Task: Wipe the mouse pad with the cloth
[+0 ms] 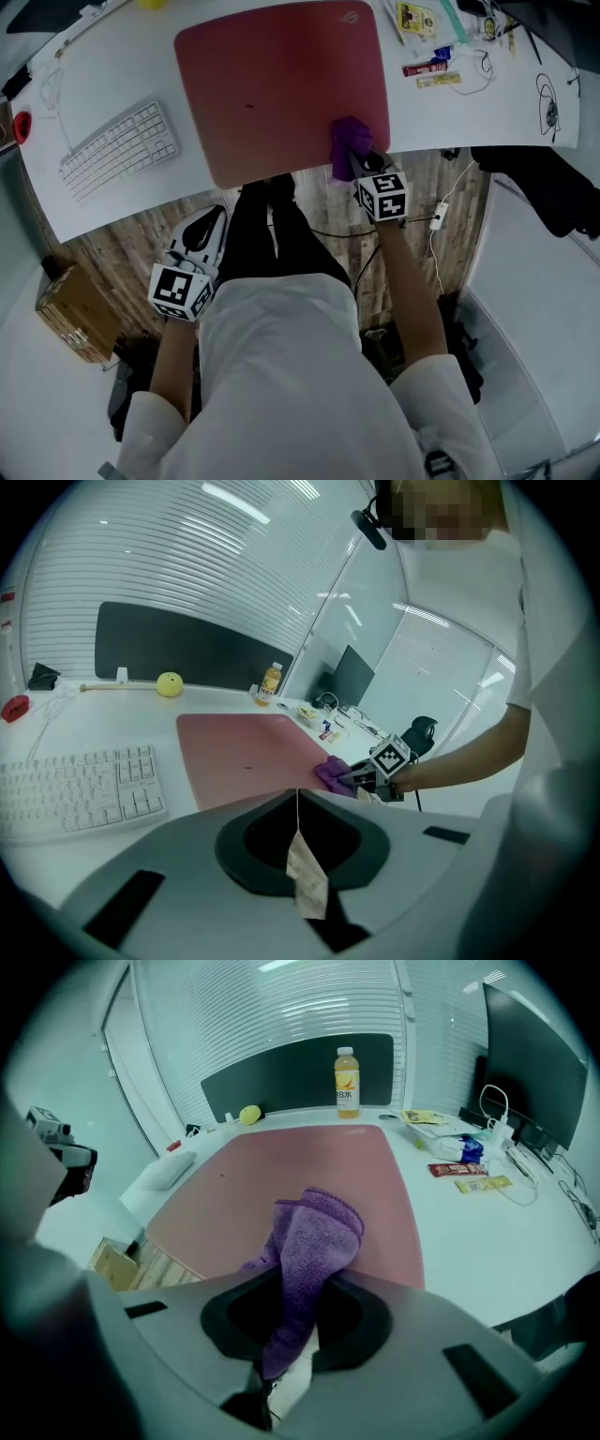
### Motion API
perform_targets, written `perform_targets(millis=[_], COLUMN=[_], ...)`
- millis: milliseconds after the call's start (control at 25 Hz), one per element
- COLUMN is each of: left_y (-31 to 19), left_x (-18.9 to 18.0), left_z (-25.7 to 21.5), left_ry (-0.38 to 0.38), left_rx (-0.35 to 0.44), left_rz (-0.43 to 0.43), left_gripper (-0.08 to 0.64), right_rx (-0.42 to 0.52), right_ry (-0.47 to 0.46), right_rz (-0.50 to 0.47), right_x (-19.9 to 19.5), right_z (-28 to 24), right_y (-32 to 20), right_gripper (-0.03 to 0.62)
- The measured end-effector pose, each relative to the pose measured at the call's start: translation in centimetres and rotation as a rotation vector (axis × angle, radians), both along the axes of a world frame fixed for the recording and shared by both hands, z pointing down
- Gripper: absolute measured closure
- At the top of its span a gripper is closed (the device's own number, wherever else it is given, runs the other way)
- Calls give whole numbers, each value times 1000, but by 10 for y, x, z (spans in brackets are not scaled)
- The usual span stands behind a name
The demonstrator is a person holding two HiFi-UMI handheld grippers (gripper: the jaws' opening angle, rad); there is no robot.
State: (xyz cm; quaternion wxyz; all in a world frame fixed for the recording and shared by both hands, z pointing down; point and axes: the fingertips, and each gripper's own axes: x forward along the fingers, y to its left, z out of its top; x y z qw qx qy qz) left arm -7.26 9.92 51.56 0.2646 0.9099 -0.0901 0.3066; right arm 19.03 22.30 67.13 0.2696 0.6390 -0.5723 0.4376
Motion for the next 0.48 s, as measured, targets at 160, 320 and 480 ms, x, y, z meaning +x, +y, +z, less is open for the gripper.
perform_targets(millis=[160,320,480], left_y=[-6,-12,-20], left_x=[3,3,5], left_z=[0,0,-2], left_ry=[4,6,23], left_rx=[-2,0,-1], left_rz=[18,35,46], left_gripper=[538,538,538], right_rx=[-16,-27,-58], right_ry=[30,63,97], right_rz=[57,122,197], right_x=[26,47,67], right_z=[1,2,1], right_y=[18,31,46], right_gripper=[508,508,508])
